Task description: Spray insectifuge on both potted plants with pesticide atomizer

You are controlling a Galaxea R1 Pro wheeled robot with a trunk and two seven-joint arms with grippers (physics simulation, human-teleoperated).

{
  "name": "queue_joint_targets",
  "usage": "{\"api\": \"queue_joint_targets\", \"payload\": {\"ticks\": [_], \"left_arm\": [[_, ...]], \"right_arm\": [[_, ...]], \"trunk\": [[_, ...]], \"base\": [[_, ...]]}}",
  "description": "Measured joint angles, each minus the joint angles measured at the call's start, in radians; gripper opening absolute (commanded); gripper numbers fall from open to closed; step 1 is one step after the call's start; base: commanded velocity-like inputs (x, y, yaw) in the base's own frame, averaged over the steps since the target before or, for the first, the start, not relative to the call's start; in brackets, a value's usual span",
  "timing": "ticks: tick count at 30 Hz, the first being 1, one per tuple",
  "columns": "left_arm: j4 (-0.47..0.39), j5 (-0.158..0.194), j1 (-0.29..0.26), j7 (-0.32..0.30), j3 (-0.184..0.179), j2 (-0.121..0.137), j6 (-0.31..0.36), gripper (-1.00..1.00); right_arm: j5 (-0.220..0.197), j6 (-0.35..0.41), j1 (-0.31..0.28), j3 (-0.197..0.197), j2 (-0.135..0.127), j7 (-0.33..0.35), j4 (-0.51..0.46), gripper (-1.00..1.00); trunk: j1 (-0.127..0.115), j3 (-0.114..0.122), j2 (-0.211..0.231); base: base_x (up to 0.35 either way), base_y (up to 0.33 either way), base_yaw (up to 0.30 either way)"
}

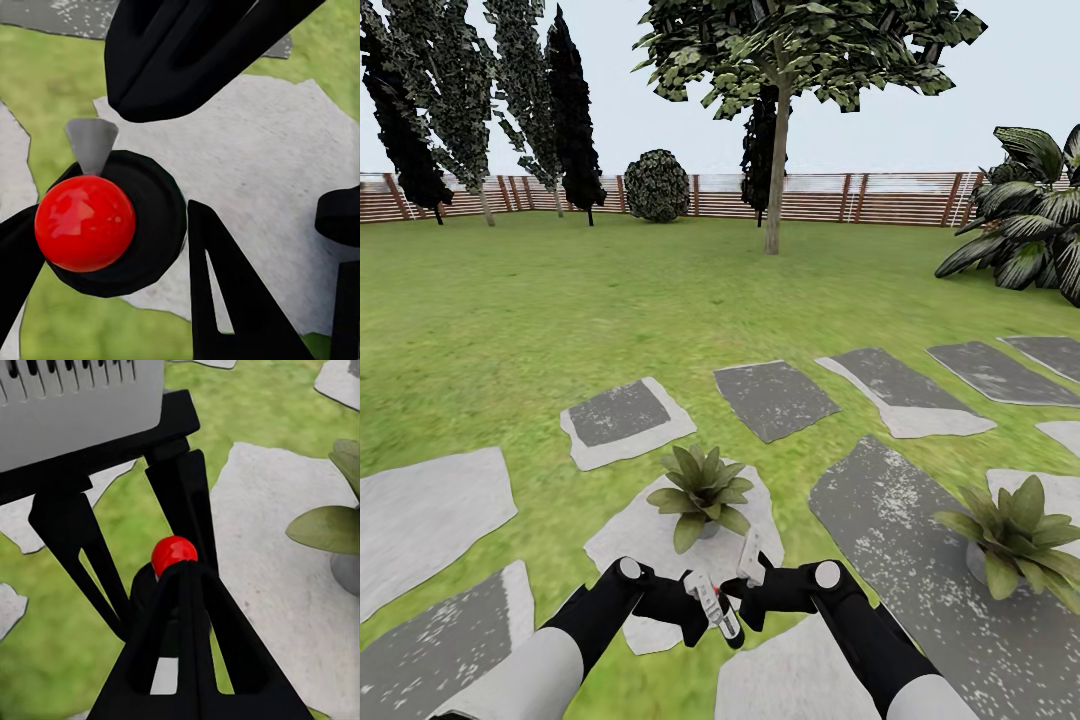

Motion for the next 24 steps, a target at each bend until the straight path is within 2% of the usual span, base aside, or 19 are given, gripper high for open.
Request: {"api": "queue_joint_targets", "payload": {"ticks": [15,18,24], "left_arm": [[0.000,0.000,0.000,-0.001,0.001,-0.001,-0.003,-1.00],[0.000,0.000,0.000,-0.028,0.001,0.000,-0.002,-1.00],[0.000,0.000,0.000,-0.038,0.002,-0.001,-0.002,-1.00]], "right_arm": [[0.000,0.000,0.000,0.000,0.000,0.000,0.000,-1.00],[0.000,0.000,0.000,0.000,0.000,0.000,0.000,-1.00],[0.000,0.000,0.000,0.000,0.000,0.000,0.000,-1.00]], "trunk": [[0.000,0.000,0.000],[0.000,0.000,0.000],[0.000,0.000,0.000]], "base": [[0.000,0.000,0.000],[0.000,0.000,0.000],[0.000,0.000,0.000]]}}
